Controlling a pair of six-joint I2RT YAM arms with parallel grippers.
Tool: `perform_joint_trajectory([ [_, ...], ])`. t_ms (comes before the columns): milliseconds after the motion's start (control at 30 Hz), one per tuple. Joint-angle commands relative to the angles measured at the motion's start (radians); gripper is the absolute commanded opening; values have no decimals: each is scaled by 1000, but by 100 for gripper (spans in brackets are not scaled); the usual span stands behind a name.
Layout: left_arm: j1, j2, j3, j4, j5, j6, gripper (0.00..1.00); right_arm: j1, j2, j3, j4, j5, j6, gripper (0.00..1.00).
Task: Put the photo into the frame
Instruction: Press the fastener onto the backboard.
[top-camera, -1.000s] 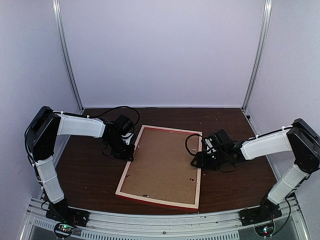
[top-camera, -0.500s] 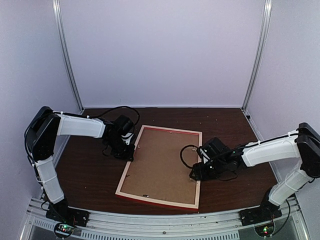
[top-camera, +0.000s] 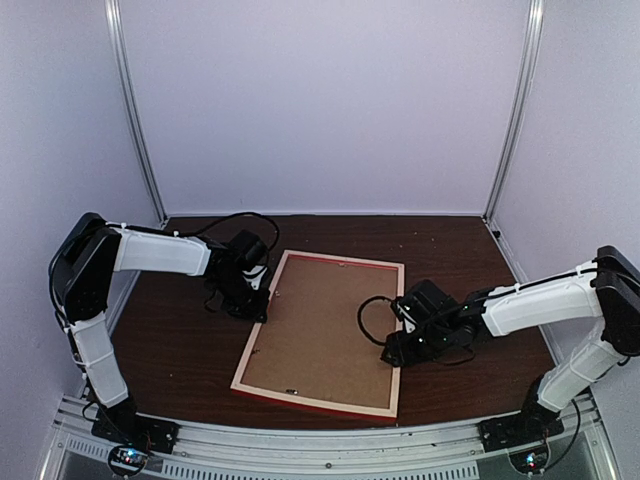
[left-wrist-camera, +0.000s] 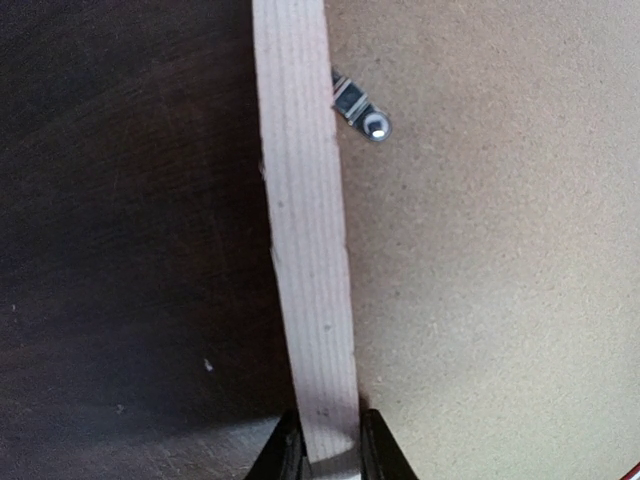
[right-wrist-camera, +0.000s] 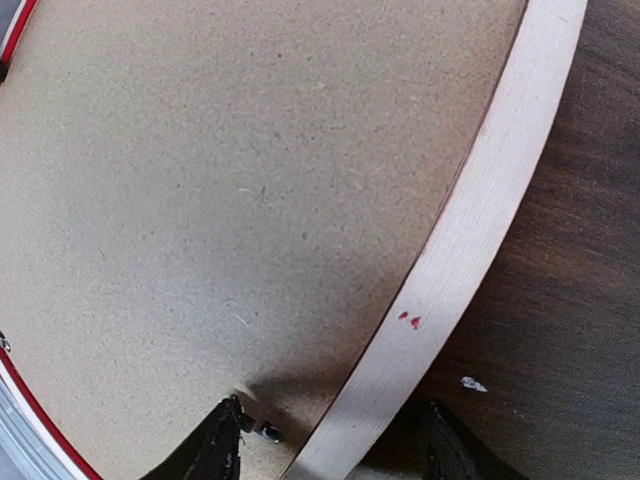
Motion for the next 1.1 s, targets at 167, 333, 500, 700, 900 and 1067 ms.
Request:
perform_joint_trajectory([
  [167, -2, 5, -10, -12, -6, 10, 19, 15, -8, -17, -41, -11, -58, 62],
  [333, -2, 5, -10, -12, -1, 10, 19, 15, -3, -10, -53, -16, -82, 62],
  [500, -2, 11, -8, -12, 4, 13, 19, 14, -2, -10, -55, -21, -103, 62],
  [700, -2, 12, -10, -12, 6, 13, 19, 13, 0, -2, -102, -22, -136, 59],
  [900, -2, 9, -10, -15, 4, 13, 19, 5, -61, -20, -111, -31, -136, 59],
  [1067, -2, 7, -10, -16, 1, 13, 19, -13, -85, -17, -90, -46, -109, 60],
])
